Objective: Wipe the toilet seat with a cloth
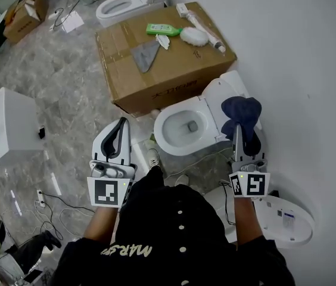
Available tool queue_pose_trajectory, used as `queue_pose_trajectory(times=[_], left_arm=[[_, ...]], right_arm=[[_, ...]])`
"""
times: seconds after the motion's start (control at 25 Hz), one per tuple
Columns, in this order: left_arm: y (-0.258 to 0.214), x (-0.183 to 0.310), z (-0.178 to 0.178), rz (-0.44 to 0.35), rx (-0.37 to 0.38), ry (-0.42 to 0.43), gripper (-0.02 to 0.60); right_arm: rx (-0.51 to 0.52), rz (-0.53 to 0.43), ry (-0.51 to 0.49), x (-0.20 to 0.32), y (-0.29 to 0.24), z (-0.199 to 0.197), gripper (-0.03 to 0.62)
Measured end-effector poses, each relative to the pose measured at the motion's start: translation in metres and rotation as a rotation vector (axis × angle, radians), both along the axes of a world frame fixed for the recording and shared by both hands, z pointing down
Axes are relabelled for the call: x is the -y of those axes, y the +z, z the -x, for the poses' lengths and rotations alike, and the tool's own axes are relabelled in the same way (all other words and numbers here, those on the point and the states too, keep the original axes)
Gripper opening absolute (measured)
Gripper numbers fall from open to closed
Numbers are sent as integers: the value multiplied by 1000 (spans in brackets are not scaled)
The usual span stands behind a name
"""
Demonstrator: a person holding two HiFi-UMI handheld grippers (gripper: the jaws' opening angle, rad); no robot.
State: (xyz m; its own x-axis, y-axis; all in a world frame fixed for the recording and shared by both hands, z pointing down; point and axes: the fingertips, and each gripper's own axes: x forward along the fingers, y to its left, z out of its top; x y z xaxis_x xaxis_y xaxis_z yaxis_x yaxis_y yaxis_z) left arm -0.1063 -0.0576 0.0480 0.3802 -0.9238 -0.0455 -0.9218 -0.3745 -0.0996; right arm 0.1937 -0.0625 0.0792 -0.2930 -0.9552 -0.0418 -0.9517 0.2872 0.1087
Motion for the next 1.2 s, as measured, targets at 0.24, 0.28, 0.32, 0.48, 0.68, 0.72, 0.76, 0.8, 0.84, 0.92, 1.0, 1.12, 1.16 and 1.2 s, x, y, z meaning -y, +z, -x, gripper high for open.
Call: queue_pose_trajectory(times=[0.24,0.28,0.32,0.48,0.68,0.72,0.76,0.8,0.84,0.92,1.0,1.12,1.16,1.2], left_arm=[[-25,0,10,-85,7,5,9],[-26,0,13,-86,15,-8,9],[-28,0,15,-90,17,-17,9],[-37,3,22,-114,8,-33,9],[-45,7,34,-124,-13,-57,9],[-45,8,36,-123,-14,-62,9],[-43,8,38,-119,-13,-67,9],[-40,9,41,-112,-12,-72,9],[-39,9,43,-107,-13,-75,9],[-41,9,45,-119,-25,-72,9],[-39,9,52,-123,-28,-83,9],[-33,9,62,-84,-37,-121,9],[-30,9,66,-67,-38,-134,9],[-26,9,70,-57,-33,-144,9]], right_arm=[[2,-60,16,0,-26,-7,80],[2,-69,20,0,-30,-9,80],[3,-78,25,0,-33,-11,80],[9,-109,39,0,-46,-15,80],[10,-134,75,-1,-59,-29,80],[9,-133,86,-1,-60,-33,80],[7,-132,97,-1,-61,-37,80],[6,-130,105,-1,-61,-40,80],[6,-131,111,-1,-61,-42,80],[4,-136,119,-3,-62,-46,80],[4,-139,126,-5,-63,-50,80],[7,-135,134,-5,-62,-52,80],[9,-133,136,-5,-61,-52,80],[12,-132,136,-5,-60,-52,80]])
